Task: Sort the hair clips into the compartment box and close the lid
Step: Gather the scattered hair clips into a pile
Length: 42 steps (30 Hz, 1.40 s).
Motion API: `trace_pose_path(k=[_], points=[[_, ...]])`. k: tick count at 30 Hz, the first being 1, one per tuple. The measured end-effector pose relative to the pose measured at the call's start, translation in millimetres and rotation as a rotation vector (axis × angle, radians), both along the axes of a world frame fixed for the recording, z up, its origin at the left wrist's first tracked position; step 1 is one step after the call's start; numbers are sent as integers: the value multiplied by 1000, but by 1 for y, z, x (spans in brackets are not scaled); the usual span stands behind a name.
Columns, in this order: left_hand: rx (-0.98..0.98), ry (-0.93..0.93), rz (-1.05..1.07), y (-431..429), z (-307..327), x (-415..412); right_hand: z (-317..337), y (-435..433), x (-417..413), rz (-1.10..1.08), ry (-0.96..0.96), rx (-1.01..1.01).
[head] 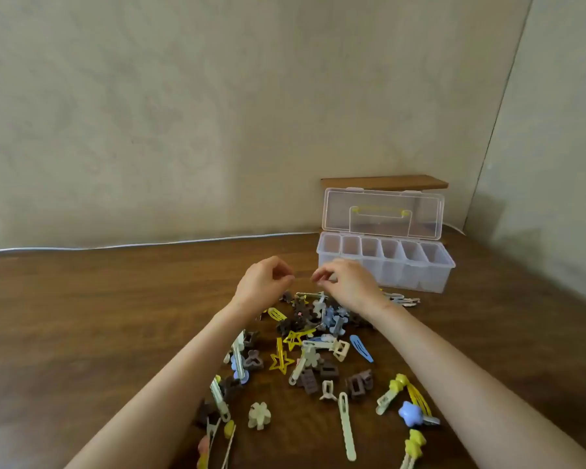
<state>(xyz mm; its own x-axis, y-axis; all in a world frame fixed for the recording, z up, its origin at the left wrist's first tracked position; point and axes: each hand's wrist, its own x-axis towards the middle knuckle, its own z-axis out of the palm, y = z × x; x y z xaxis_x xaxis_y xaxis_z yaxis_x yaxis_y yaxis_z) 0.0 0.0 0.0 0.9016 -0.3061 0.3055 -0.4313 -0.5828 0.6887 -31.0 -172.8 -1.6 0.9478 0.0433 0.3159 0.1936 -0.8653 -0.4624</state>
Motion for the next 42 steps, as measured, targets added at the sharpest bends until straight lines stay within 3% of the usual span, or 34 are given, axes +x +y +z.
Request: trace_pose_path(k=[5,10,14,18,23,27,30,33,40,42], points=[[19,-27,-22,-4,-6,15,-6,7,11,-12,133,-230],[157,-188,-99,-20,-2,26,-9,9,16,-54,78,-282],[311,-142,-141,-41,2,38,-4,4,11,27,88,-166],[278,-149,-99,-50,6,50,8,-5,10,90,96,-5],[395,-89,-129,-52,7,55,-4,-5,12,88,70,-108],[319,-54,-129,-16,0,54,-9,-24,6,45,32,-66],[187,51,-108,24,-7,47,-15,-49,-4,-7,78,11],[69,290,-127,53,-14,33,-19,-59,-10,-14,198,67],[93,504,-281,15,-5,-9,-4,-14,-18,204,411,253],[61,508,-327,15,-1,-15,5,-14,-23,222,376,312]])
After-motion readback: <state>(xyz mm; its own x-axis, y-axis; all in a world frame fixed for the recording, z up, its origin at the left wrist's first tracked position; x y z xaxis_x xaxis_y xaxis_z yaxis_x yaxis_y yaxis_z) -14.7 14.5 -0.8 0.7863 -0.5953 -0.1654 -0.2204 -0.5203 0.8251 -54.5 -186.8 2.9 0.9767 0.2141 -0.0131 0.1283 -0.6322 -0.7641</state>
